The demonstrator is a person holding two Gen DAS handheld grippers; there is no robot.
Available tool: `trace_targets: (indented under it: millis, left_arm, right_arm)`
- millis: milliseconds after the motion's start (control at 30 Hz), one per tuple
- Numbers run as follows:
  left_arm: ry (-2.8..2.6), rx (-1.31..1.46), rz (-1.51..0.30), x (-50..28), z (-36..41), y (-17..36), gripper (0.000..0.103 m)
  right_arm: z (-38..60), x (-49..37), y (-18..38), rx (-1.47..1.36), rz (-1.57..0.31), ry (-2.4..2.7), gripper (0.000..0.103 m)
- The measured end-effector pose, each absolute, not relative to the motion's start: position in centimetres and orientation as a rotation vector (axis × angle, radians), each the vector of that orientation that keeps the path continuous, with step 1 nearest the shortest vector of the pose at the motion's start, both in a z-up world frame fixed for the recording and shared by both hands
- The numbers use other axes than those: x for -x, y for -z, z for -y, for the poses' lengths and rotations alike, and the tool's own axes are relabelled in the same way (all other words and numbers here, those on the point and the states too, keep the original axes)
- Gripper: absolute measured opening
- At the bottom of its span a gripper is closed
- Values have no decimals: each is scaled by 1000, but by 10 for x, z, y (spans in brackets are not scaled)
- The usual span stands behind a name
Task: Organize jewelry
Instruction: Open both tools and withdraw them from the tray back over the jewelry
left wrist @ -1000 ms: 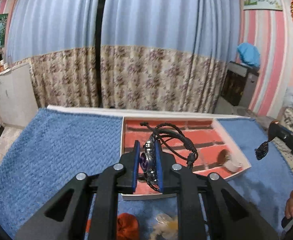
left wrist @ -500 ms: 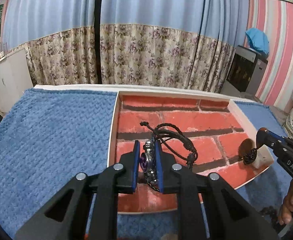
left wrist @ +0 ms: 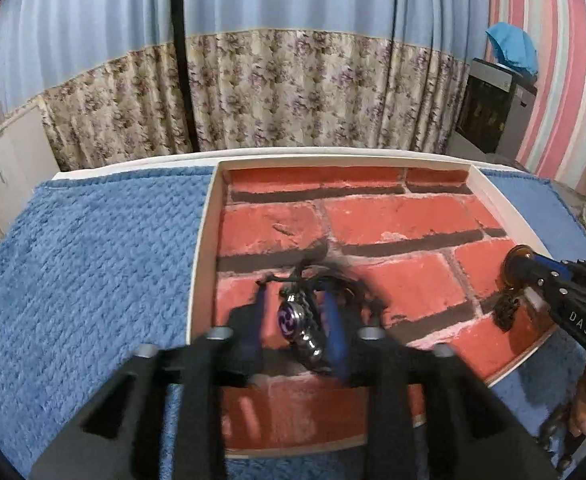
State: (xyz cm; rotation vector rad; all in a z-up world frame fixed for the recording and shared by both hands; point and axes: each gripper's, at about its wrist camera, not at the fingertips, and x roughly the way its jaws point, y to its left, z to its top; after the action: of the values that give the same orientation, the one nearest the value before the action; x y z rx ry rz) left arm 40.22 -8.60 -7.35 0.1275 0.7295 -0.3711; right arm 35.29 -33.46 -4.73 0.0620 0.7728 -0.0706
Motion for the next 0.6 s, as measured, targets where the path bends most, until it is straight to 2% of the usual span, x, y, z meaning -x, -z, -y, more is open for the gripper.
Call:
trace_targets:
  millis: [100, 333, 400, 500, 600]
  left_arm:
    - [394, -134, -700, -400, 87, 57, 61]
    - [401, -108, -653, -386, 70, 11, 62]
    - [414, -84, -616, -369, 52, -7, 69]
    - [419, -59, -574, -335, 19, -20, 80]
    - [410, -96, -538, -298, -8, -18, 81]
  right_arm:
    - [342, -353, 30, -79, -769, 64, 32]
    - [357, -325, -32, -95, -661, 73, 34]
    - [360, -301, -53, -87, -603, 72, 42]
    - [359, -260, -72, -70, -528, 73, 44]
    - [355, -217, -70, -58, -493, 66, 54]
